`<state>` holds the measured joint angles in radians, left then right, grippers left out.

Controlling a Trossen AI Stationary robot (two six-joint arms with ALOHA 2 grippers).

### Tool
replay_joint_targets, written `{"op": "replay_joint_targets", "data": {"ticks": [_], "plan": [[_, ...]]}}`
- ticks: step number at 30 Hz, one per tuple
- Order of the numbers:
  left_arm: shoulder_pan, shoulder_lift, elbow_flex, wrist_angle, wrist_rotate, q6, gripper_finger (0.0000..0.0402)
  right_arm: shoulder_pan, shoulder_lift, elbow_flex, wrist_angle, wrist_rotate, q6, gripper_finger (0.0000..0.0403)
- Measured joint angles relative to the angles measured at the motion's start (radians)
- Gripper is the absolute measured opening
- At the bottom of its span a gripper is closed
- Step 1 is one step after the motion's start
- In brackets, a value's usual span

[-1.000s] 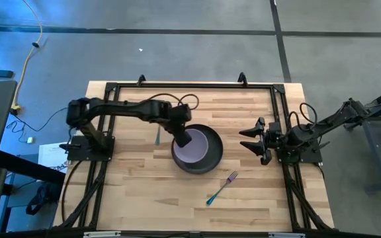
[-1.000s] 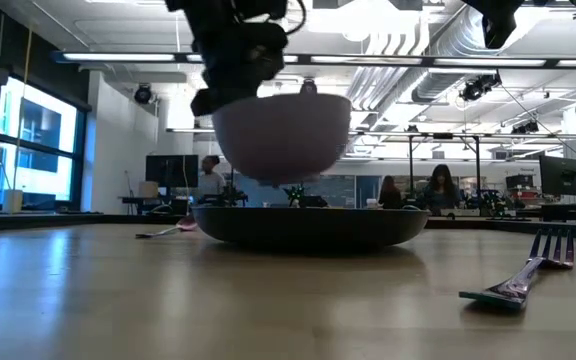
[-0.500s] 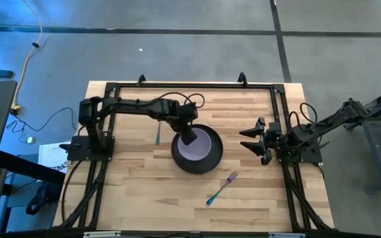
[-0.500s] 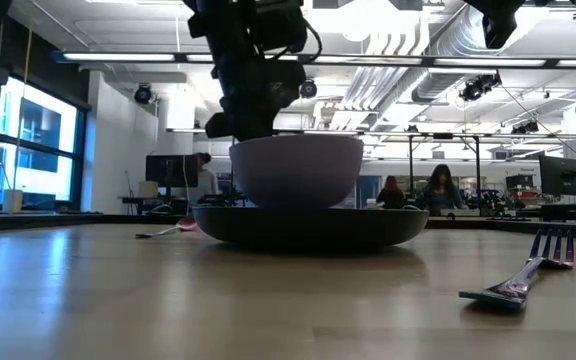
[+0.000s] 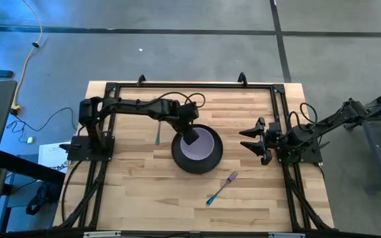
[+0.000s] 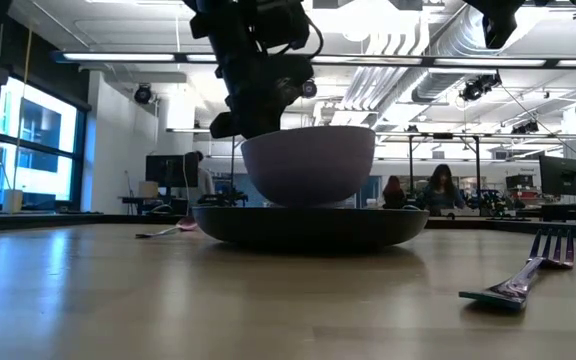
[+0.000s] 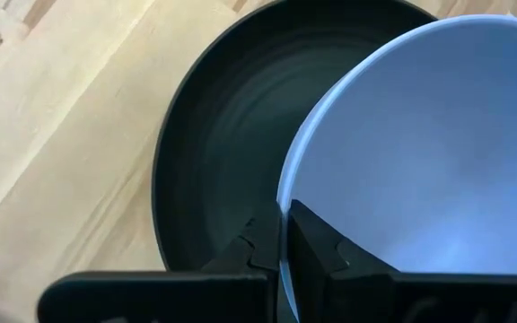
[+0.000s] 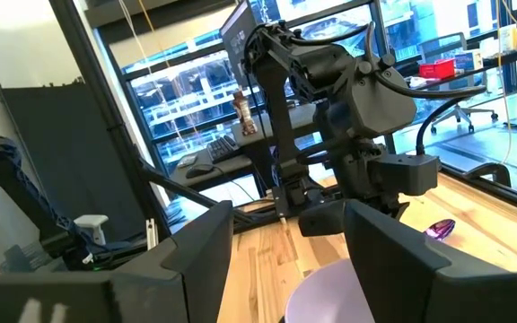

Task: Set table place
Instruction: Put the violet bowl on the black plate

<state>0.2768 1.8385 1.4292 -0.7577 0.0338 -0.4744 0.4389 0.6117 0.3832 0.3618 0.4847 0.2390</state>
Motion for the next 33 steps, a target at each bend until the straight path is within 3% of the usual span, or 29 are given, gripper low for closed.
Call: {"op": "replay_joint_targets", "data": {"ticks": [33], "plan": [[-0.014, 0.063, 0.051, -0.037, 0.007, 0.022, 0.0, 0.0, 0.002, 0.0, -0.022, -0.005, 0.023, 0.0204]]}}
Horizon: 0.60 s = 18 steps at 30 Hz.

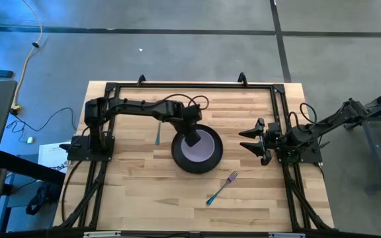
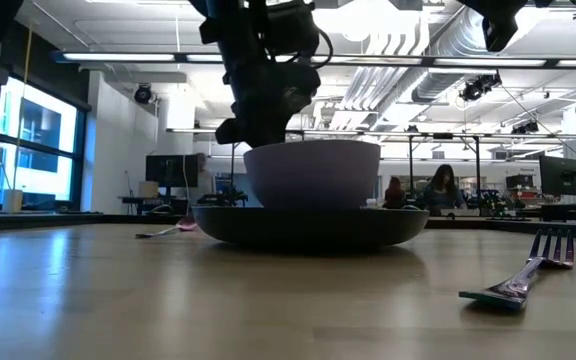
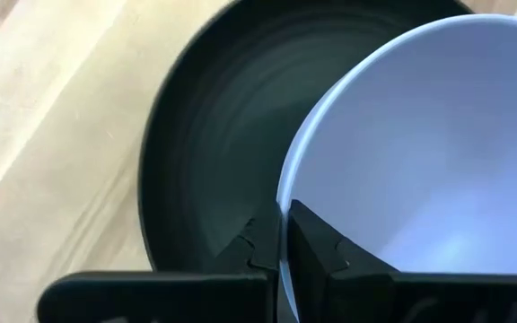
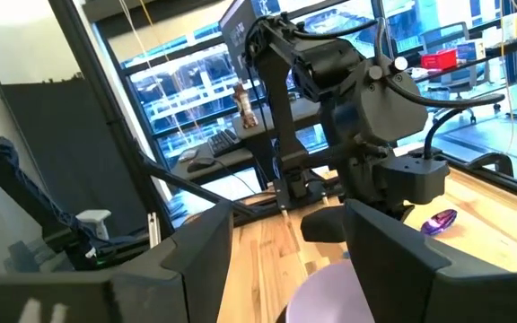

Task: Set table place
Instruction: Put the violet bowl on the black plate

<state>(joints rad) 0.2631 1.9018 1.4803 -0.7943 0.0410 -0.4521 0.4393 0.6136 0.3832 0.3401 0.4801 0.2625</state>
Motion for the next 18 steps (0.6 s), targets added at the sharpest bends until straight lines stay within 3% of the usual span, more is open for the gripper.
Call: {"op": "replay_joint_targets", "data": {"ticks": [18], "plan": [[-0.002, 0.042, 0.0, 0.01, 0.034, -0.005, 0.0, 0.0, 0.0, 0.0, -0.017, 0.001, 0.01, 0.0204]]}}
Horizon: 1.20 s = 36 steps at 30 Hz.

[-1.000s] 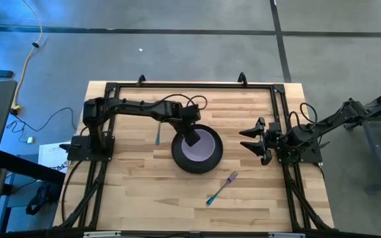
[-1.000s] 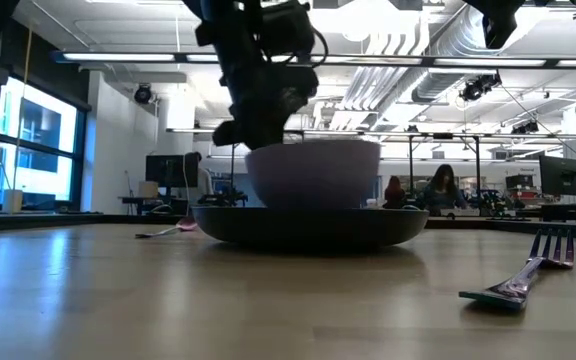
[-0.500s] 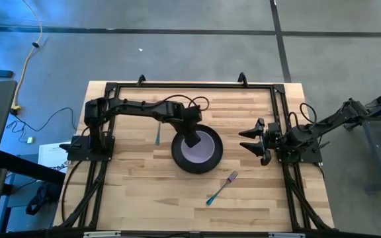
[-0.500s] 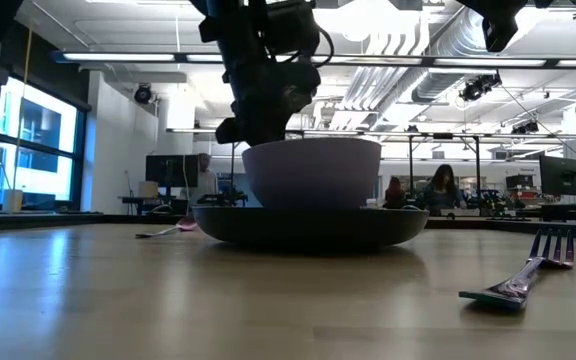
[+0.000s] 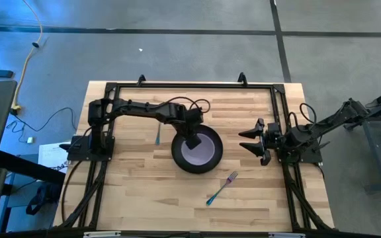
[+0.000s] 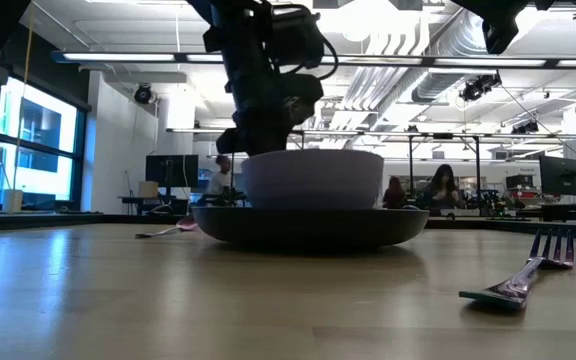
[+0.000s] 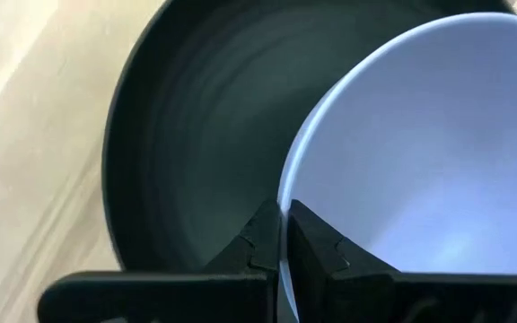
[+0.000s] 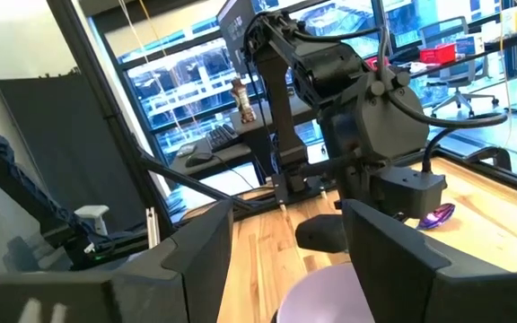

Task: Set table place
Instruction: Put the violet bowl on the black plate

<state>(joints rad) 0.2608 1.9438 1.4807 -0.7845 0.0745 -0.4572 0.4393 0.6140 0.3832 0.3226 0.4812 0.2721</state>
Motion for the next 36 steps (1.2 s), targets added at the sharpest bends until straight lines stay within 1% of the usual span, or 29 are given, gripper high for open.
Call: {"op": "replay_joint_targets", "data": {"ticks": [21, 24, 31, 36], "plan": [[0.001, 0.0, 0.0, 0.005, 0.004, 0.024, 0.0001, 0.0, 0.0, 0.0, 0.0, 0.004, 0.0, 0.0204], [0.001, 0.0, 0.0, 0.005, 0.004, 0.021, 0.001, 0.0, 0.0, 0.0, 0.0, 0.004, 0.0, 0.0204], [0.001, 0.0, 0.0, 0.006, 0.005, 0.016, 0.0044, 0.0, 0.0, 0.0, -0.001, 0.004, 0.0, 0.0204], [0.001, 0.0, 0.0, 0.006, 0.004, 0.016, 0.0044, 0.0, 0.0, 0.0, -0.001, 0.003, 0.0, 0.0204]]}}
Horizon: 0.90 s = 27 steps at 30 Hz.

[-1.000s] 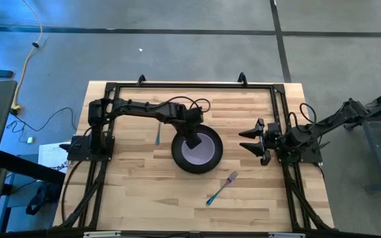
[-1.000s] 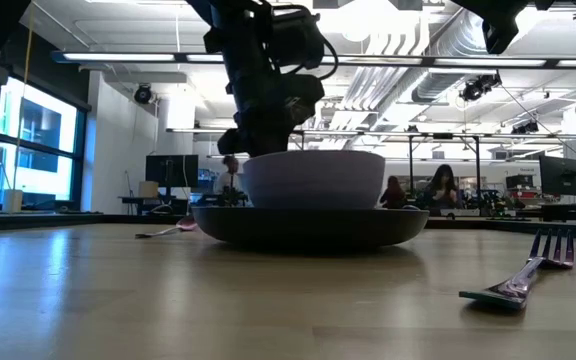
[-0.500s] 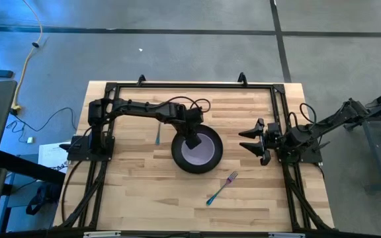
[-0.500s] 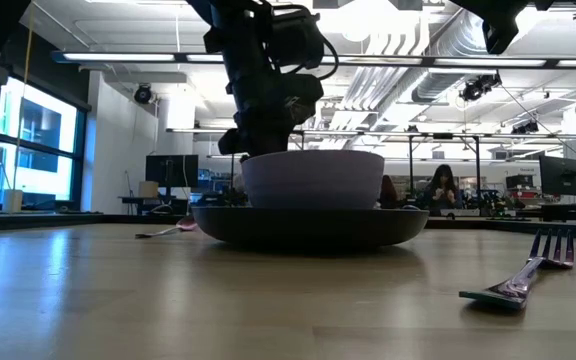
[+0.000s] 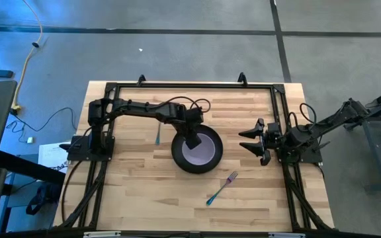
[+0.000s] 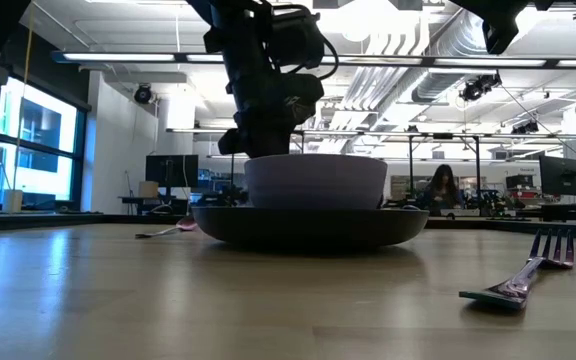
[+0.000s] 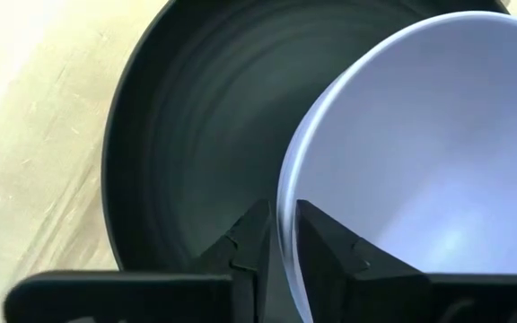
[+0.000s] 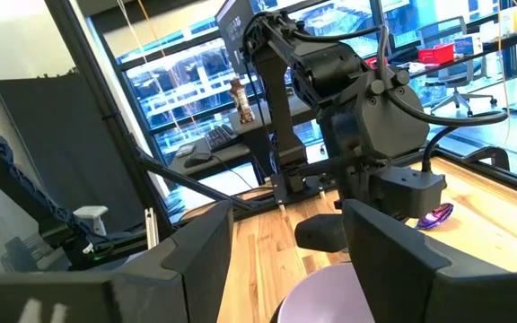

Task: Set table place
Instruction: Put the violet bowl on the black plate

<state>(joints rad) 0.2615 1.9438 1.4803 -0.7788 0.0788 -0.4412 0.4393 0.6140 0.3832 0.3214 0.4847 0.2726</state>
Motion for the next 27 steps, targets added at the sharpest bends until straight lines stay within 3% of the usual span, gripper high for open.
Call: {"op": "replay_joint_targets", "data": {"ticks": [27], "plan": [[0.001, 0.0, 0.0, 0.013, -0.027, 0.013, 0.0028, 0.0, 0.0, 0.0, -0.007, -0.005, 0.008, 0.0204]]}}
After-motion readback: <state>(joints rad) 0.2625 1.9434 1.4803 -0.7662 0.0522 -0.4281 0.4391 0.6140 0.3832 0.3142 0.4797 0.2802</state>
